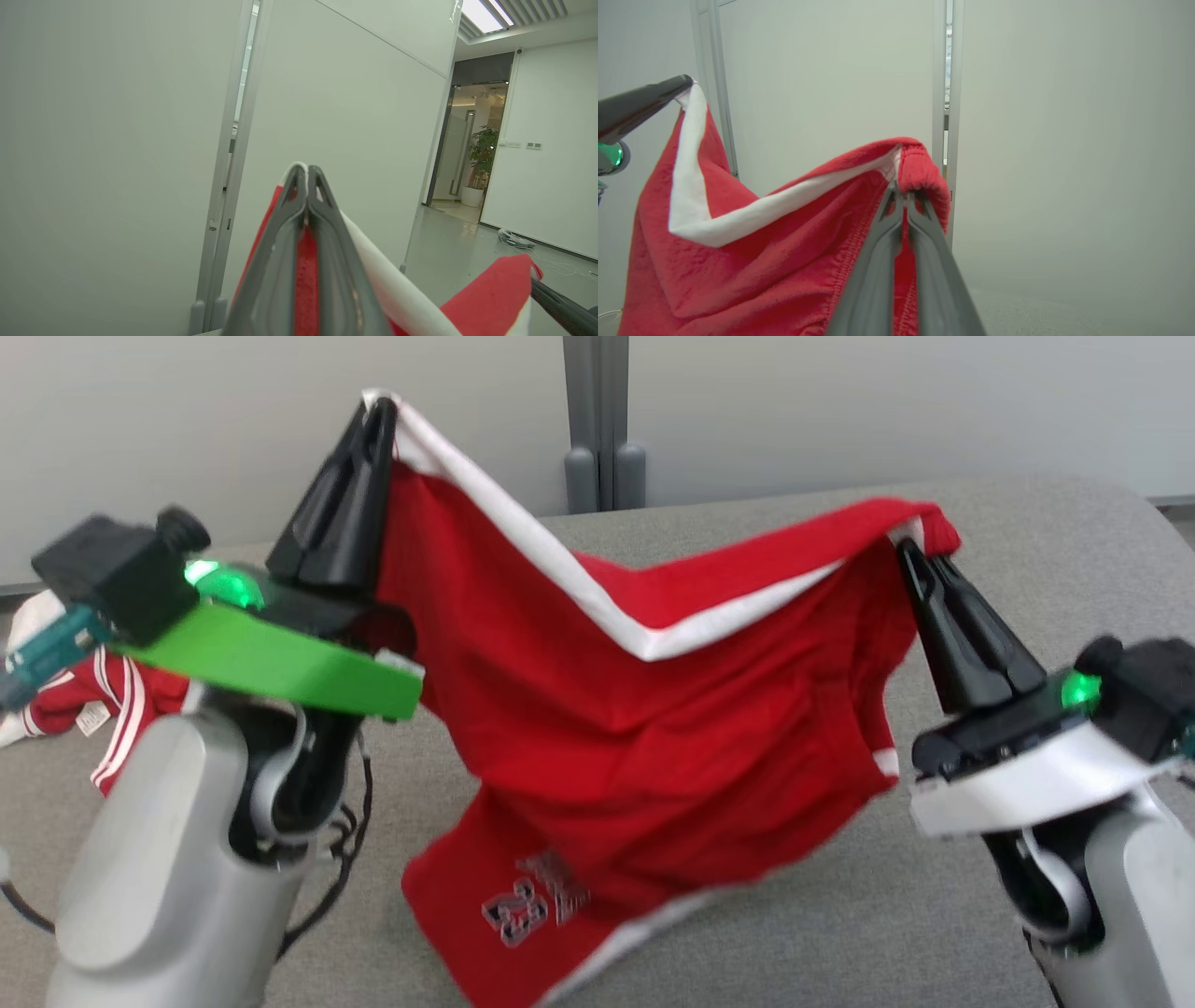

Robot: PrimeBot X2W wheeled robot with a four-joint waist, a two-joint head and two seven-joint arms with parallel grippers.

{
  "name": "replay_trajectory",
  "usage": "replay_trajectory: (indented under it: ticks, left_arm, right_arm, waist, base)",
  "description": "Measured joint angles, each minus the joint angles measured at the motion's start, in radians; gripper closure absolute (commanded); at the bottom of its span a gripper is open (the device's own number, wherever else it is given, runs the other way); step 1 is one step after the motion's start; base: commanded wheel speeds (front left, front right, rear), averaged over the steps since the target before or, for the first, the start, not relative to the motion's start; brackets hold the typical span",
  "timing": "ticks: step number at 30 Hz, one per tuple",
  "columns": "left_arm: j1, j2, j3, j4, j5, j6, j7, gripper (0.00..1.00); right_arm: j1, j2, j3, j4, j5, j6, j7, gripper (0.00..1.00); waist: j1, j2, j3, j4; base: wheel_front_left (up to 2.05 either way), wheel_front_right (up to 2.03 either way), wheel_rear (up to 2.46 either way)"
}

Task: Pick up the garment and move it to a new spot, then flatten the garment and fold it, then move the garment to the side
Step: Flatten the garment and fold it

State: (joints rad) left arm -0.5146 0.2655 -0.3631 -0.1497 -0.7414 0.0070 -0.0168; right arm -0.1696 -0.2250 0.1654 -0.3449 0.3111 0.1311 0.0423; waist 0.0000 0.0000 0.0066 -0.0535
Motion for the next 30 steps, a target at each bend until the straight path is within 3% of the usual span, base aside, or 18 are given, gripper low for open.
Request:
replay_trajectory:
  ticks: [4,9,13,20,25,30]
  left_arm:
    - [-0.244,-0.014,0.021,0.194,0.01,-0.033,0.004,1.0]
    - [-0.561,-0.045,0.07,0.41,0.049,-0.051,-0.081,1.0]
    - [-0.681,-0.079,0.07,0.516,0.072,-0.065,-0.163,1.0]
    - [-0.599,-0.114,0.049,0.633,0.091,-0.094,-0.231,1.0]
    - [-0.451,-0.147,0.036,0.631,0.101,-0.113,-0.241,1.0]
    - [-0.304,-0.148,0.125,0.525,0.118,-0.119,-0.246,1.0]
  right_arm:
    - [-0.29,-0.027,0.041,0.204,0.011,0.0,-0.045,1.0]
    - [-0.697,-0.005,0.082,0.493,-0.054,0.0,-0.182,1.0]
    - [-0.894,0.024,0.086,0.7,-0.119,0.001,-0.268,1.0]
    - [-0.903,0.065,0.079,0.889,-0.164,0.001,-0.304,1.0]
    - [-0.751,0.074,0.075,0.86,-0.147,0.001,-0.304,1.0]
    - [-0.613,0.088,0.052,0.753,-0.105,0.001,-0.304,1.0]
  waist:
    - [0.0001,0.0,0.072,-0.001]
    - [0.0001,0.0,0.172,-0.008]
    - [0.0001,0.0,0.253,-0.011]
    - [0.0002,0.0,0.39,0.001]
    - [0.0002,0.0,0.466,0.017]
    - [0.0003,0.0,0.5,0.033]
  base:
    - [0.0,0.0,0.0]
    - [0.0,0.0,0.0]
    - [0.0,0.0,0.0]
    - [0.0,0.0,0.0]
    - [0.0,0.0,0.0]
    - [0.0,0.0,0.0]
